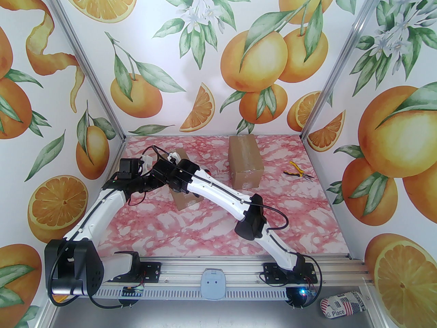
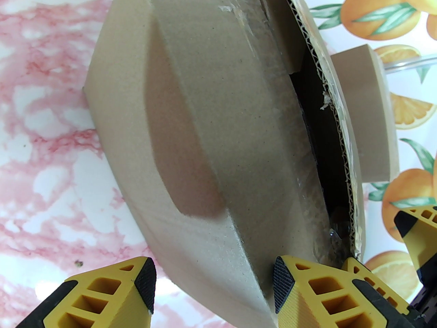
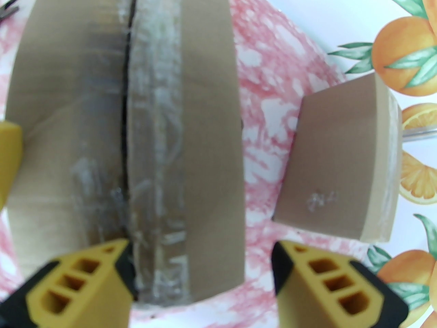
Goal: Unpack the express box
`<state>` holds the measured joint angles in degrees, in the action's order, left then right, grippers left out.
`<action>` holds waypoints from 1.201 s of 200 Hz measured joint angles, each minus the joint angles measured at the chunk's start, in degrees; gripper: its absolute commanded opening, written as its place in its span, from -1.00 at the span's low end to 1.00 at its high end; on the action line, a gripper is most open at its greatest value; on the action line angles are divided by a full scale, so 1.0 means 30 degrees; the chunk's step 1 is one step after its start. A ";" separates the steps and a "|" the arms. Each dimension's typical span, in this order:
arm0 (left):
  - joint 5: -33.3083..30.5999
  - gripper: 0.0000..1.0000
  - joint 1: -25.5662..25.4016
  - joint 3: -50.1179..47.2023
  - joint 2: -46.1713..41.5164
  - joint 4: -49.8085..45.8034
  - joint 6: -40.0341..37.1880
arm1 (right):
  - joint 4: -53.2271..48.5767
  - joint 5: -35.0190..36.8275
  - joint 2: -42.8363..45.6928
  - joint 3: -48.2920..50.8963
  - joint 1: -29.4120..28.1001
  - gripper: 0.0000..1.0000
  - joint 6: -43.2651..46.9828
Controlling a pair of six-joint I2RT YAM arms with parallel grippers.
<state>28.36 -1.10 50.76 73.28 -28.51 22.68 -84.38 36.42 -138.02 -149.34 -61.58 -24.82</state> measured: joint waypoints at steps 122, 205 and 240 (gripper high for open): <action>0.0270 -0.11 -0.0153 0.1326 0.1304 -0.0481 -0.2302 | 0.0699 0.1676 -0.0146 0.0226 0.0066 0.01 0.1945; 0.0809 -0.22 -0.0321 0.1858 0.2149 -0.0066 -0.3279 | 0.1515 0.1938 -0.0182 0.0539 0.0364 -0.61 0.2834; 0.0903 -0.25 -0.0379 0.2004 0.2412 0.0080 -0.3628 | 0.1894 0.1945 -0.0175 0.0532 0.0510 -0.81 0.3235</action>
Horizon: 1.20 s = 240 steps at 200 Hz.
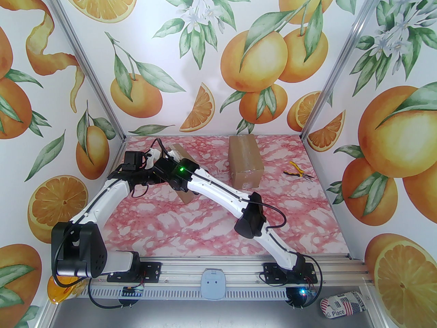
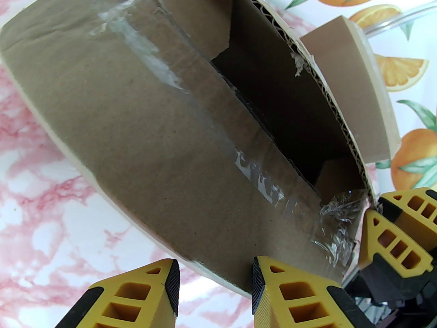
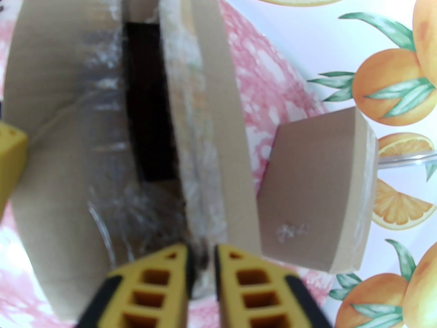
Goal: Unpack the express box
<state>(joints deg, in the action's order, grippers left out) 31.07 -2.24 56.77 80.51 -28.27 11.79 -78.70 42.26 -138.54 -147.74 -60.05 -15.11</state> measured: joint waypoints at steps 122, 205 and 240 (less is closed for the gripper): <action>-0.0175 -0.26 -0.0117 0.0962 0.0546 -0.0852 -0.1144 | 0.0211 -0.4014 0.1661 -0.1151 0.3446 -1.00 -0.0160; -0.4422 0.29 -0.0153 0.5202 0.1384 -0.6433 -0.0882 | 0.1909 -0.9530 0.4379 0.2973 0.5719 -1.00 -0.3075; -0.6557 0.43 -0.1792 0.8859 0.1559 -0.8196 0.0124 | 0.3701 -1.0710 0.6317 0.6215 0.5938 -1.00 -0.4561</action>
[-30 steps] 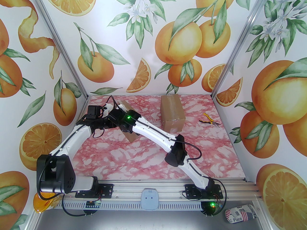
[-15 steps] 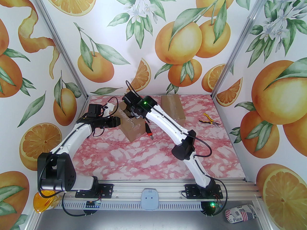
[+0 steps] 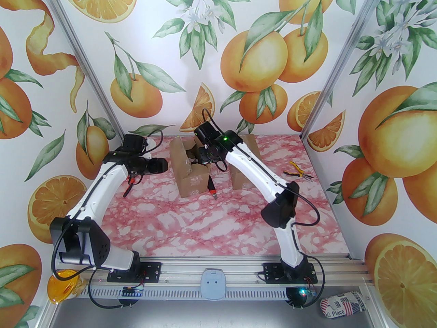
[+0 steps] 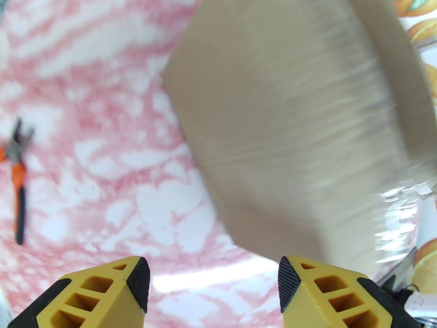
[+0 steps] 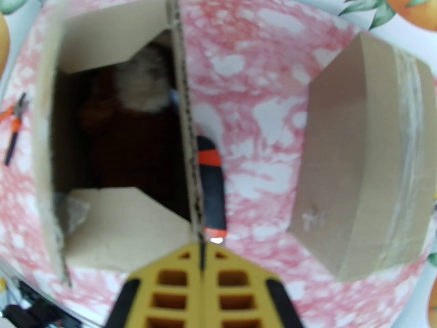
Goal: Unpack the express box
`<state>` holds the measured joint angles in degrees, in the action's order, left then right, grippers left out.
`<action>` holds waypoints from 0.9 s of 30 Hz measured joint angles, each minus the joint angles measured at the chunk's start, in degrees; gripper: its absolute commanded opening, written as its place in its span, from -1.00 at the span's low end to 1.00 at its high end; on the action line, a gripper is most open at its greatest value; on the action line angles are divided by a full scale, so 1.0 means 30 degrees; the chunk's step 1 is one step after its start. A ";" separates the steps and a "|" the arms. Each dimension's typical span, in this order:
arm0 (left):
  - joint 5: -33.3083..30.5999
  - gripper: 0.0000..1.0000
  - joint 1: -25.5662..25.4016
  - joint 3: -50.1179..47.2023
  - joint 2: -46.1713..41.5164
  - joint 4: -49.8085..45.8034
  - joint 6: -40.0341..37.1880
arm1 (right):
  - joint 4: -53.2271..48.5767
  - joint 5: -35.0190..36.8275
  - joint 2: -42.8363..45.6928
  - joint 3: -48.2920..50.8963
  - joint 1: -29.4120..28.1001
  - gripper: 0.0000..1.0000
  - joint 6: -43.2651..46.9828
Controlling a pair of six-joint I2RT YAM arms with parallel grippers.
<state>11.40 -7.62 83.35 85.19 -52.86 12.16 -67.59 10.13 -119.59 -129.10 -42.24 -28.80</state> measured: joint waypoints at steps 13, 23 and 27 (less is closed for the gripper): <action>-0.5763 0.62 -0.4983 0.7519 0.4524 -0.2623 0.0743 | 0.4371 -0.1829 0.3308 0.5705 -0.0182 -1.00 -0.3322; -0.9777 0.65 -0.7155 0.9697 0.7883 -0.5056 -0.0095 | 0.6703 -0.2106 0.4109 0.7482 -0.0838 -1.00 -0.5129; -1.1358 0.58 -0.7366 0.9923 0.8225 -0.5989 -0.0707 | 0.7140 -0.2106 0.4197 0.7766 -0.0889 -1.00 -0.5472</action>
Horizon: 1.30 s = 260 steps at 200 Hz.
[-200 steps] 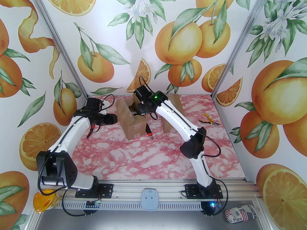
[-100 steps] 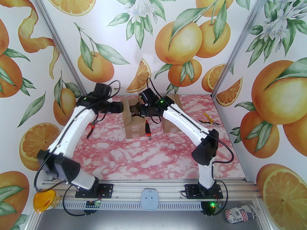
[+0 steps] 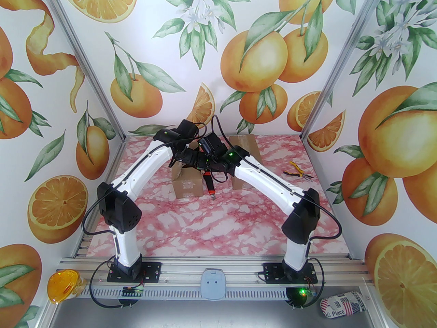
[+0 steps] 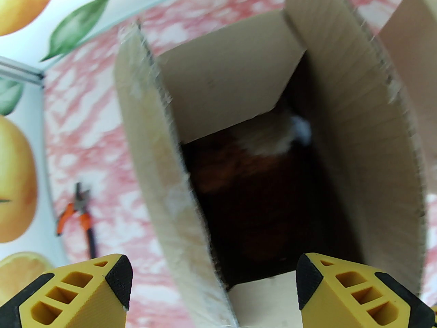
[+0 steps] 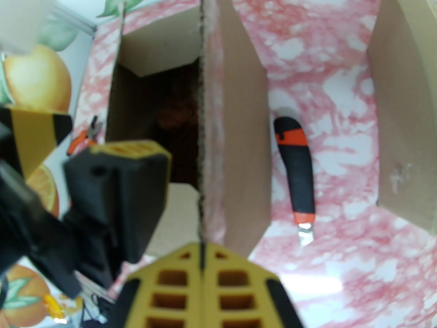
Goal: Unpack the express box
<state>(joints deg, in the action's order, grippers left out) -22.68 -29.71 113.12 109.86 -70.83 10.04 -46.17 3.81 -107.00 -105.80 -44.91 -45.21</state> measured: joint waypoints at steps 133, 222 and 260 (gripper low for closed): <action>0.1734 -0.42 0.2441 0.0029 -0.0816 -0.0962 -0.2127 | 0.0648 0.0321 0.0896 0.1443 0.0073 -1.00 -0.0313; 0.9078 -0.82 0.6841 -0.6368 -0.6222 0.2994 -0.1494 | 0.1115 0.0372 0.1173 0.2076 0.0146 -1.00 -0.0357; 1.0877 -0.16 0.6943 -0.6972 -0.6251 0.3745 -0.1071 | 0.1129 0.0357 0.1173 0.2069 0.0146 -1.00 -0.0342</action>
<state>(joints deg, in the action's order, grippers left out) 9.96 -8.88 92.20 91.11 -59.59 6.83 -42.78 4.89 -103.48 -99.59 -44.47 -46.24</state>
